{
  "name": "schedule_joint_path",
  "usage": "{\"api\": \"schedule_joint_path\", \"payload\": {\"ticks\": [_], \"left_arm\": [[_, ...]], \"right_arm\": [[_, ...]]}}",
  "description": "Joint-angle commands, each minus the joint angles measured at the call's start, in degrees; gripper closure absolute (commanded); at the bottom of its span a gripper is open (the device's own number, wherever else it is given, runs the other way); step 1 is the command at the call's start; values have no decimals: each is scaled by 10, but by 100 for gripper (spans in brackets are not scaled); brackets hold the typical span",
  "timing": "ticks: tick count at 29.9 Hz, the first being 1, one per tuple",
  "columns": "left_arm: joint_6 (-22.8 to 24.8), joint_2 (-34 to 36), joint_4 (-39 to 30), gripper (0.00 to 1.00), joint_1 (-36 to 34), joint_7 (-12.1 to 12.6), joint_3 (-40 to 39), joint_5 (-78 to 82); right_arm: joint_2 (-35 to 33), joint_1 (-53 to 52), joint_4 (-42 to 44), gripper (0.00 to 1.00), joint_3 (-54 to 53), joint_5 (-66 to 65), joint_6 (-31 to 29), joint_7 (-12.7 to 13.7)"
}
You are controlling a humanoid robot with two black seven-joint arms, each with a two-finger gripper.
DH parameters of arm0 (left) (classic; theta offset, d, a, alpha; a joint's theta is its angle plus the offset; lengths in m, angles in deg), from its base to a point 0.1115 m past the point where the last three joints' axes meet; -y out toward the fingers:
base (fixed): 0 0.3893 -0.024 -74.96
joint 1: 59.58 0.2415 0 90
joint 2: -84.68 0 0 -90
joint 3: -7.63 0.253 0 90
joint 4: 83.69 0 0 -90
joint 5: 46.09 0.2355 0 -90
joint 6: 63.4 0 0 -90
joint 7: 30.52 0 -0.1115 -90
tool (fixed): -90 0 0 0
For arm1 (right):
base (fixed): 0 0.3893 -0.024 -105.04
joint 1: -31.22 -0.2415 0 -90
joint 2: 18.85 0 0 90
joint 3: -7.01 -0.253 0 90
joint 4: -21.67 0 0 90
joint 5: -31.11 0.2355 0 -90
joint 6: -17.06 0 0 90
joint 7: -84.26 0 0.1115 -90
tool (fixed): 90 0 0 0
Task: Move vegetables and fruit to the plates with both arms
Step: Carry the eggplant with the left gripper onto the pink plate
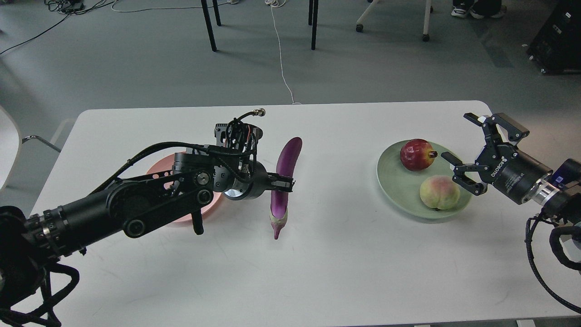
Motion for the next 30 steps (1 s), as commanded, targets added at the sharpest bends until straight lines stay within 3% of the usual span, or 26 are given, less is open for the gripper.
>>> {"api": "schedule_joint_path", "payload": {"ticks": [1,8,14,30], "left_arm": [[0,62,-30,83,-12,-9,2,1],[0,156,-45,83,-5,-23,12,10],[0,197,-42,82,-6,-66,56,49],[0,202,-44,78,0,-76,62,51]], "right_arm": [[1,0,0,4,-1,-1,0,0],[2,0,0,4,-1,-1,0,0],[2,0,0,4,0,-2,0,0],[2,0,0,4,0,-2,0,0]]}}
